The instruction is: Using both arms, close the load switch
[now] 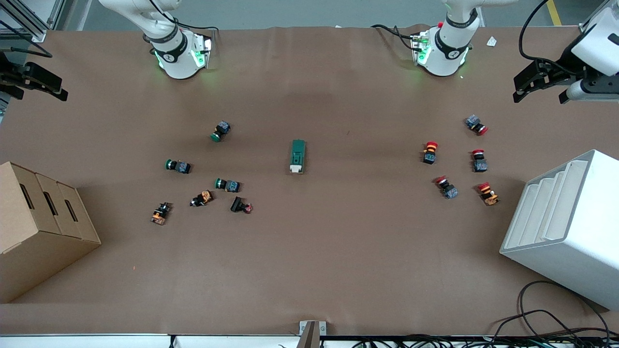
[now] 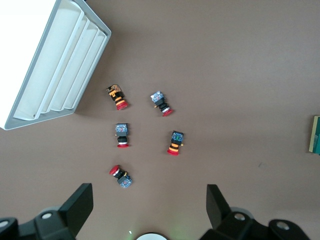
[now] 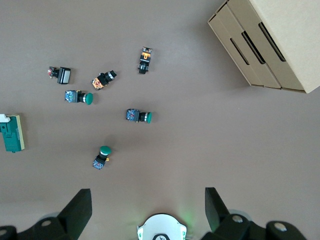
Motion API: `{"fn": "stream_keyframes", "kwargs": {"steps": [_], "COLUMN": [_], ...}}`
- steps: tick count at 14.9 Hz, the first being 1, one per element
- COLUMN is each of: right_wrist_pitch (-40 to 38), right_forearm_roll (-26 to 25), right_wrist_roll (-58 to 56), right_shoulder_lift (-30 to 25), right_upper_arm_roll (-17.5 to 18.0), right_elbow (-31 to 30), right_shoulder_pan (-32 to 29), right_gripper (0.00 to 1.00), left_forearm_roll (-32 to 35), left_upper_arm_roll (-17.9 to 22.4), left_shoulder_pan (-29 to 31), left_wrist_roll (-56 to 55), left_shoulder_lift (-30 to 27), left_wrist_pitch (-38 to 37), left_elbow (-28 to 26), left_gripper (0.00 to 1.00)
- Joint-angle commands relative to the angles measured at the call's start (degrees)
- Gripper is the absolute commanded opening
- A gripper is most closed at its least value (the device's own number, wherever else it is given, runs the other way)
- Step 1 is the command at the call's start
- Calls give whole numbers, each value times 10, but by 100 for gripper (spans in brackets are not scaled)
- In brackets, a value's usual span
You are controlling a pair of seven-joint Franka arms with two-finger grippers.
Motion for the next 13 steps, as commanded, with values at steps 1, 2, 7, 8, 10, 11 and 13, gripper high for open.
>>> {"fn": "stream_keyframes", "kwargs": {"steps": [1,2,7,8,10,11,13], "right_wrist_pitch": [10,10,17,17,16,14,10], "right_forearm_roll": [-5,-5,-11,-11,-8,-4,-3], "right_wrist_roll": [0,0,0,1,9,14,36], "right_shoulder_lift": [-22,-22,-18,-18,-18,-18,-18], "right_upper_arm_roll": [-1,-1,1,1,1,1,1], "right_elbow": [-24,-24,-20,-20,-19,-19,-19], "right_shoulder_pan": [7,7,9,9,9,9,10], "right_gripper": [100,100,100,100,100,100,100], "left_forearm_roll": [-4,-5,-4,-4,-4,-4,-4], "left_upper_arm_roll": [-6,-8,-15,-15,-15,-15,-15], "left_shoulder_pan": [12,12,6,6,7,7,10], "left_wrist_roll": [0,-8,-5,-5,-5,-5,-5], "left_shoulder_lift": [-24,-23,-6,1,8,8,7], "left_wrist_pitch": [15,15,18,18,17,16,11], "left_elbow": [-28,-28,-8,-4,6,6,5], "left_gripper": [100,100,100,100,100,100,100]}}
